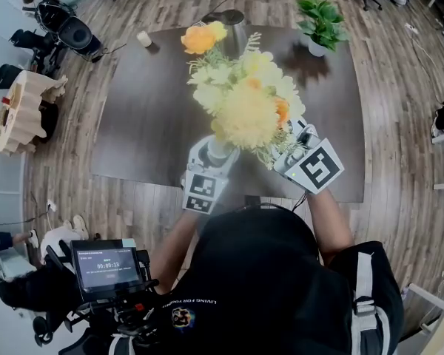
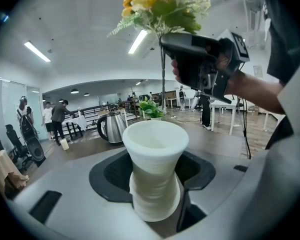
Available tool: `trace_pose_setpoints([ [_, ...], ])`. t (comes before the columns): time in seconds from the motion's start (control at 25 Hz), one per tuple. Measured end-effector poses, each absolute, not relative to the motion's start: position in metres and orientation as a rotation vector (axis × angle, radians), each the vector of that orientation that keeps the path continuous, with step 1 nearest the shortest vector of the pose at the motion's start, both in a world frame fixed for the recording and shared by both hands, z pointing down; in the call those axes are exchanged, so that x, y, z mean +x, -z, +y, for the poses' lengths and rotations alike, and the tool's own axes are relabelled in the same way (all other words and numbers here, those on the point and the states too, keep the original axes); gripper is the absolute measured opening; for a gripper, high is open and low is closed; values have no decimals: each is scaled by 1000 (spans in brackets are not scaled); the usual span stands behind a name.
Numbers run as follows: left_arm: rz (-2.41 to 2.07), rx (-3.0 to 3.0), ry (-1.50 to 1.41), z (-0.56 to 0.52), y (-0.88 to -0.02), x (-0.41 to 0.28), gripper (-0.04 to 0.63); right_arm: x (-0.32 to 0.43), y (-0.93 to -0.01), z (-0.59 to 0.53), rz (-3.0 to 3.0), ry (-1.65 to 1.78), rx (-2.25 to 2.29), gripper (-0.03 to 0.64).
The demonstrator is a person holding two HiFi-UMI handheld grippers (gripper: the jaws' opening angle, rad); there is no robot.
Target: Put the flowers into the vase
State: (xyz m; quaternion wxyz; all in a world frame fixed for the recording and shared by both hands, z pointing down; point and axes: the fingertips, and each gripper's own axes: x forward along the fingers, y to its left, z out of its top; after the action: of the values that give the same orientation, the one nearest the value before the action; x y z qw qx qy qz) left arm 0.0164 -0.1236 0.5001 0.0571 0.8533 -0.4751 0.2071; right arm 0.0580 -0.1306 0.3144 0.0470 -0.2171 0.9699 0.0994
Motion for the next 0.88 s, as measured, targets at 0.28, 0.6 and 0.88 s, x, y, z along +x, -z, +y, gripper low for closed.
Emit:
trace_pose_setpoints([
  [0.28, -1430, 2590, -642, -126, -504, 17, 244, 55, -304, -117, 2965, -349, -574, 32],
  [0.6, -1433, 2601, -651, -132, -500, 19, 244, 51, -307, -108, 2971, -279, -552, 32],
  [0.88, -1440, 2603, -641, -137, -493, 22, 244, 44, -312, -99, 2983, -270, -514, 32],
])
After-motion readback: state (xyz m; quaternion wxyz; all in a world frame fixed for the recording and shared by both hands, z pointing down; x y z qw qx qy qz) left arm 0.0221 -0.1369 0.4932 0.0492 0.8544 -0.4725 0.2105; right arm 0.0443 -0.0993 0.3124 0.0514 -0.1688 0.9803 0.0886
